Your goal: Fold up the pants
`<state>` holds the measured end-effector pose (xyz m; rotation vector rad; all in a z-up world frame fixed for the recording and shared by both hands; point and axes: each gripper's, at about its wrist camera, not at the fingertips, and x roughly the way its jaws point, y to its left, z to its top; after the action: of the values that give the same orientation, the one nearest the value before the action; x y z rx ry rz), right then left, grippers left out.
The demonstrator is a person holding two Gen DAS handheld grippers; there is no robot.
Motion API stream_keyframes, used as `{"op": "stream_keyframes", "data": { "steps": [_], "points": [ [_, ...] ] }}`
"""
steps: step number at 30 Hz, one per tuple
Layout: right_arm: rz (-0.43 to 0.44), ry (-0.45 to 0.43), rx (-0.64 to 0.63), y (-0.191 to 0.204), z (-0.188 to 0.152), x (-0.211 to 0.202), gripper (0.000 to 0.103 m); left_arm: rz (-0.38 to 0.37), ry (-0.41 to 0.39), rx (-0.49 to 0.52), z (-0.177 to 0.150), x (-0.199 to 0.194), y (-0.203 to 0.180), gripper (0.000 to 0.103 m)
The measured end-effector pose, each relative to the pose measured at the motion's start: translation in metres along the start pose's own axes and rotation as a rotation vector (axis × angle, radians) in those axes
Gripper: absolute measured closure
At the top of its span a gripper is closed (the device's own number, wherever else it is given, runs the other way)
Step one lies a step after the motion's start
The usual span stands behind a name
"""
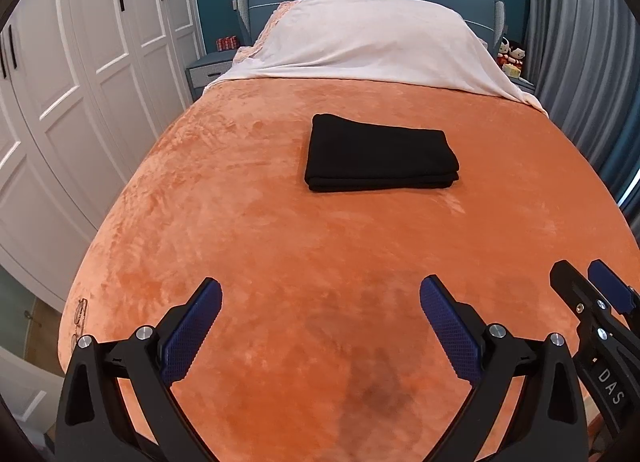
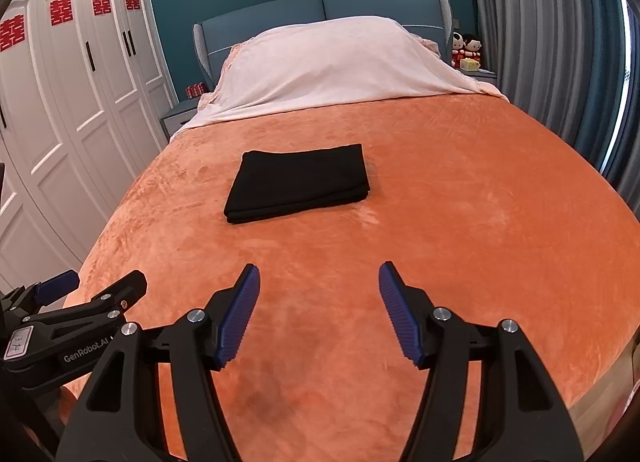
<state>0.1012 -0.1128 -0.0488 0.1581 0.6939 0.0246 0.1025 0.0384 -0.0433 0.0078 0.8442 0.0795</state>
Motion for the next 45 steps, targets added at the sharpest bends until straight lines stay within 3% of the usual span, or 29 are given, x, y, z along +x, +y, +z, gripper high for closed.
{"op": "stream_keyframes", "data": {
  "steps": [45],
  "points": [
    [0.005, 0.002, -0.002, -0.0021, 0.0021, -0.0009, 0.042, 0.010, -0.010, 0.041, 0.0007, -0.0043, -0.0029, 0.005]
  ]
}}
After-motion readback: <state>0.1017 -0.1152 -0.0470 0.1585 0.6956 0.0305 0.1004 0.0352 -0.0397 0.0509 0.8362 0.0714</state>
